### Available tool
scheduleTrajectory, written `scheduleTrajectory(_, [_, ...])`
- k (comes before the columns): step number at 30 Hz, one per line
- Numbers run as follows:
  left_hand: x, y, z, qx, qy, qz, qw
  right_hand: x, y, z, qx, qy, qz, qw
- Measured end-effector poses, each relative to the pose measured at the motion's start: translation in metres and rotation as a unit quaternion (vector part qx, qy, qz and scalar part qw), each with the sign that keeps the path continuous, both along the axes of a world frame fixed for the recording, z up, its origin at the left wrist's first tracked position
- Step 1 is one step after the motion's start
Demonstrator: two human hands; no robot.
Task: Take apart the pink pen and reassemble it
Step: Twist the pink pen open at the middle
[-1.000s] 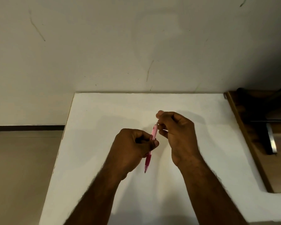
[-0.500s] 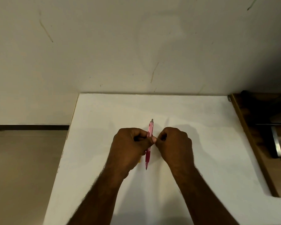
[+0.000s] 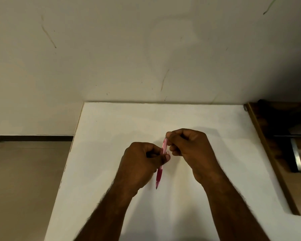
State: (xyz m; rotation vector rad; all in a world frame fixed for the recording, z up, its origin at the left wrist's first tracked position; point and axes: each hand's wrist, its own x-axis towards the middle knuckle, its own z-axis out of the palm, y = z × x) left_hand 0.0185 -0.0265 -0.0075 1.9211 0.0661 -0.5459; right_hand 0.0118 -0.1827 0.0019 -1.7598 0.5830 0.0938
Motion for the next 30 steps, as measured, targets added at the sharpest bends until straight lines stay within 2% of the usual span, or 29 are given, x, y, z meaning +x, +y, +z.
scheduleTrajectory(4, [0.0,-0.001,0.001,0.006,0.011,-0.004,1.0,0.0,-0.001,-0.003,-0.021,-0.02,-0.008,1.0])
scheduleTrajectory(7, [-0.002,-0.002,0.0,0.028,0.021,-0.03,0.999,0.0,-0.007,-0.005,-0.025,-0.045,-0.06,0.997])
scheduleTrajectory(9, [-0.003,-0.002,-0.002,0.026,0.031,-0.029,0.999,0.0,-0.015,-0.011,-0.108,-0.045,-0.061,0.991])
scheduleTrajectory(11, [-0.002,0.0,-0.003,0.019,0.033,-0.016,0.999,-0.002,-0.02,-0.019,-0.243,-0.001,0.001,0.97])
scheduleTrajectory(13, [-0.001,0.002,-0.004,0.018,0.025,-0.01,0.999,-0.006,-0.017,-0.027,-0.328,0.053,0.054,0.942])
scheduleTrajectory(18, [-0.002,0.002,-0.007,0.024,0.021,-0.016,0.999,-0.005,-0.011,-0.036,-0.365,0.105,0.066,0.923])
scheduleTrajectory(23, [0.001,0.009,-0.007,0.008,0.026,-0.014,1.0,-0.004,-0.021,-0.024,-0.344,0.073,0.047,0.935])
scheduleTrajectory(24, [0.002,0.011,-0.007,0.004,0.028,-0.011,1.0,-0.004,-0.024,-0.017,-0.312,0.054,0.028,0.948])
scheduleTrajectory(26, [0.003,0.013,-0.006,0.001,0.025,0.001,1.0,-0.005,-0.025,-0.002,-0.166,0.028,0.013,0.986])
scheduleTrajectory(27, [0.004,0.013,-0.005,-0.002,0.022,0.008,1.0,-0.007,-0.023,0.005,-0.094,0.037,0.035,0.994])
scheduleTrajectory(30, [0.005,0.013,-0.006,-0.01,0.017,0.028,0.999,-0.013,-0.008,0.013,-0.004,0.112,0.165,0.98])
